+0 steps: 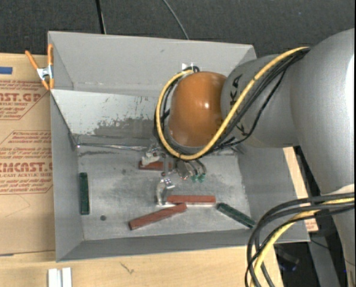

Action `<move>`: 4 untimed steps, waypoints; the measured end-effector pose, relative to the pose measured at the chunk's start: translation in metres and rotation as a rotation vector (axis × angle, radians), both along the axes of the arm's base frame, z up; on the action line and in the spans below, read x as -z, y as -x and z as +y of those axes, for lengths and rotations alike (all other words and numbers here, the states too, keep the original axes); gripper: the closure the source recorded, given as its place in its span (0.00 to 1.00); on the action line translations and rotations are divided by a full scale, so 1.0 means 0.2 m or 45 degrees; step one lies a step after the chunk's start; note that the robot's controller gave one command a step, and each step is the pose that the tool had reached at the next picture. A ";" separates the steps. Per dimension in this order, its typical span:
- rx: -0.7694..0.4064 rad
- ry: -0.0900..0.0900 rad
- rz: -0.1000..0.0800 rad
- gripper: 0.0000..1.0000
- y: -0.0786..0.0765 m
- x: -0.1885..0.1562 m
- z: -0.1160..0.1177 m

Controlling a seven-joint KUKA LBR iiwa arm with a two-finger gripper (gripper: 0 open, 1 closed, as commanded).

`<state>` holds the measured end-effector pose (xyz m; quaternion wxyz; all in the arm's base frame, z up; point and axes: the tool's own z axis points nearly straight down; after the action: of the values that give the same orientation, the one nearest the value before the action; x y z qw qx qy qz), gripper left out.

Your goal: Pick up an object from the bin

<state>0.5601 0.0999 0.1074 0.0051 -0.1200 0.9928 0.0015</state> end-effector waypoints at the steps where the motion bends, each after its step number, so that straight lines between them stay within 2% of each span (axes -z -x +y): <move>1: -0.146 0.005 0.016 0.00 -0.01 0.08 -0.15; 2: 0.239 0.003 0.013 0.00 0.08 0.00 -0.25; 3: -0.148 0.005 0.007 0.00 0.20 0.14 -0.44; 4: 0.003 -0.003 -0.014 1.00 0.17 0.15 -0.60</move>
Offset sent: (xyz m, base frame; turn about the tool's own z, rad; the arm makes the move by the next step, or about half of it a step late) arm -0.0479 -0.0786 0.0191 -0.1406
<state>0.5260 -0.0196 0.0766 0.0106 -0.1187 0.9929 0.0022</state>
